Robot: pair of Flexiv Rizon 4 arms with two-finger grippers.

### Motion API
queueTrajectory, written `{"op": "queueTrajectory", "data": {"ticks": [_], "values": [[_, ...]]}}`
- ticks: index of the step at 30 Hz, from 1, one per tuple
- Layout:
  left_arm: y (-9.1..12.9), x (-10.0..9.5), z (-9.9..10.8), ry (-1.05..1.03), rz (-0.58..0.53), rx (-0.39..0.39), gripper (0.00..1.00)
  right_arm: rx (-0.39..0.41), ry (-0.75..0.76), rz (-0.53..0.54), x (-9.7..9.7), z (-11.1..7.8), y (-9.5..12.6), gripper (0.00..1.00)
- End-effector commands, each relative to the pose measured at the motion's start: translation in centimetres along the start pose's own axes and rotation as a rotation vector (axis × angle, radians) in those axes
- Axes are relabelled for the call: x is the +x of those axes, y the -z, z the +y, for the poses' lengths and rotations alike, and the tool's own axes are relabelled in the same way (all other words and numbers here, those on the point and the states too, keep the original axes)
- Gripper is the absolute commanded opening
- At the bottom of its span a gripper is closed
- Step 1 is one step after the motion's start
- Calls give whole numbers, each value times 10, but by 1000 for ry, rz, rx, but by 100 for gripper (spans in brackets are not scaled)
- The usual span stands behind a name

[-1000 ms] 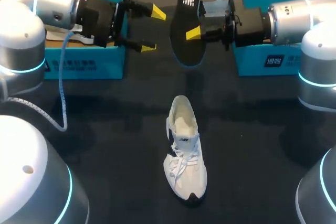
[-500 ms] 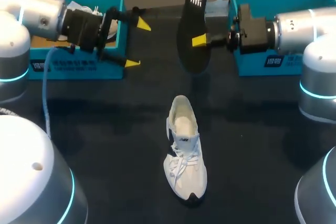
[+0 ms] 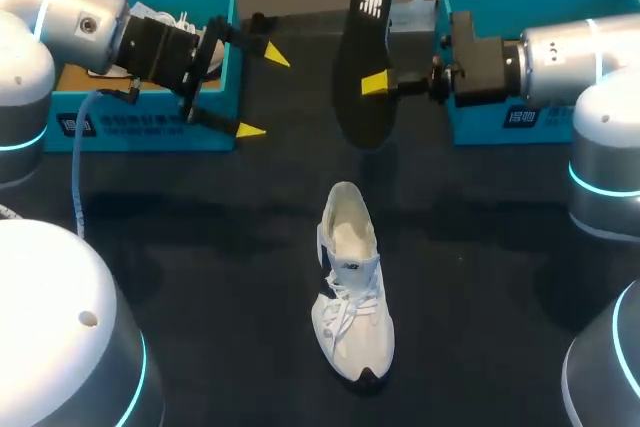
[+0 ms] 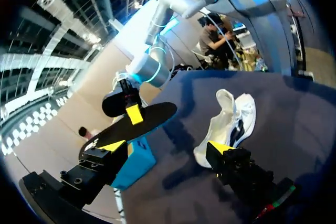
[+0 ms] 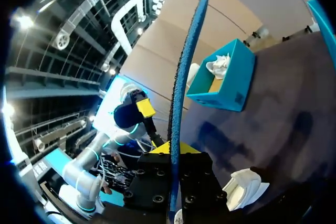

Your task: Take the shoe out of the shoebox, open the shoe tongue, remove and reinsert the insole, then place the shoe into the shoebox

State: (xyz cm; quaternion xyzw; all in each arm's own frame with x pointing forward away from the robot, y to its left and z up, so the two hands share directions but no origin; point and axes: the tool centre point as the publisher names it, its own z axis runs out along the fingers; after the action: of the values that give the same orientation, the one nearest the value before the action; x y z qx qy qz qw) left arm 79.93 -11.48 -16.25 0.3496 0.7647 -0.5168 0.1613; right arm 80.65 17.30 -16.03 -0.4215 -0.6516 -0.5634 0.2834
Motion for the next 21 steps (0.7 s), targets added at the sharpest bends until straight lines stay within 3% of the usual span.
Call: {"op": "queueTrajectory", "data": {"ticks": [1, 2, 14, 15, 21], "values": [[-1, 8, -6, 347, 51, -99, 100, -49, 52, -24, 3, -14, -11, 0], [-3, 11, -7, 328, 74, -191, 100, -43, 56, -33, 2, -15, -12, 0], [-3, 11, -7, 328, 74, -191, 100, -43, 56, -33, 2, -15, -12, 0], [-11, 15, -4, 349, 92, -284, 100, -30, 81, -46, -2, -14, -13, 0], [-27, 49, -7, 539, 146, -378, 100, -23, 164, 10, -21, -22, -6, 0]]}}
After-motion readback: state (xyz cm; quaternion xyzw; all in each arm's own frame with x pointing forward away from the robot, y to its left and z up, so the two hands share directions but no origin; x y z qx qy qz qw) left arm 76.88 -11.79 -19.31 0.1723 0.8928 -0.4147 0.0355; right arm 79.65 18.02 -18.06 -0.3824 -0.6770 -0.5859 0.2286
